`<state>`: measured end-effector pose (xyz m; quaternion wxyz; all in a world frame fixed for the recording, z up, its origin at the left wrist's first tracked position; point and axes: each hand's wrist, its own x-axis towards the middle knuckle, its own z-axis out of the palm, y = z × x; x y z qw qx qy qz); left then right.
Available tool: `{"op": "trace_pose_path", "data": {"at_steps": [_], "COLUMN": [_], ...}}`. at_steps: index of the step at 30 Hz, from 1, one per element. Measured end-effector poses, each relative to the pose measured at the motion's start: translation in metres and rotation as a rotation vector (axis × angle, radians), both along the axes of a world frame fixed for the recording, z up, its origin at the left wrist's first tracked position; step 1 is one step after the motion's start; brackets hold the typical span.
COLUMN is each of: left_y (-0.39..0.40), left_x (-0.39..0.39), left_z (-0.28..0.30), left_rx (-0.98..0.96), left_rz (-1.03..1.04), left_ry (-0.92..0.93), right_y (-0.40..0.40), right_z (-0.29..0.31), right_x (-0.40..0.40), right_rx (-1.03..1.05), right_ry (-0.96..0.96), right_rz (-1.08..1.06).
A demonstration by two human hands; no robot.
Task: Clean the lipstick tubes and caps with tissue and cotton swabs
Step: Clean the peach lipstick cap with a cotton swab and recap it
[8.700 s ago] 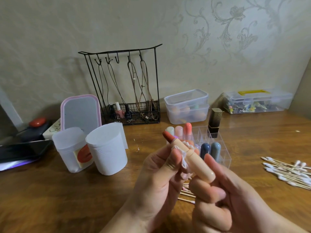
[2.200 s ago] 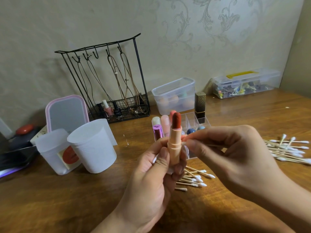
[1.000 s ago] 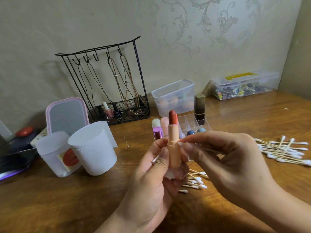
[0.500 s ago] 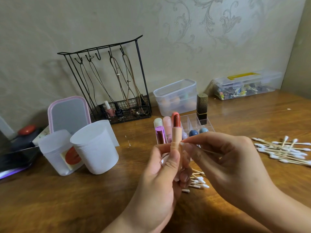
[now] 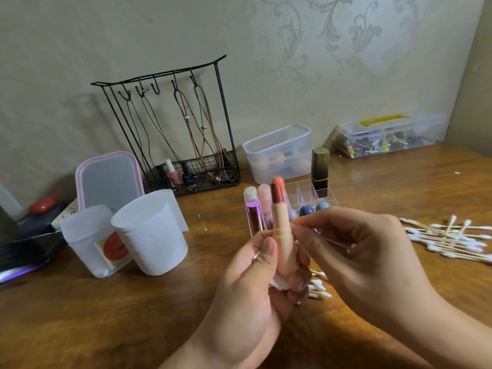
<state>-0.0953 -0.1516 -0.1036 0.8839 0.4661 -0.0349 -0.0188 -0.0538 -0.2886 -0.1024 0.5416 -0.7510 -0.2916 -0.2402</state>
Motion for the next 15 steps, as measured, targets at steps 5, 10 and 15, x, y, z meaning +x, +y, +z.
{"op": "trace_pose_path", "data": {"at_steps": [5,10,15], "left_y": [0.0014,0.0024,0.0004], "left_x": [-0.0003,-0.0007,-0.0027], "left_z": [0.0018,0.0042,0.0061], "left_rx": [-0.050,-0.047,-0.036], "left_rz": [-0.005,0.014,-0.008], "left_ry": [0.013,-0.016,-0.018], "right_y": [-0.0026,-0.0050,-0.0034], "right_z": [0.0073,0.0106,0.0098], "right_x": [-0.0007,0.0005,0.0031], "right_rx": [-0.018,-0.014,0.052], "right_ry": [-0.097,-0.137,-0.121], "right_rz": [-0.026,-0.037,-0.038]}}
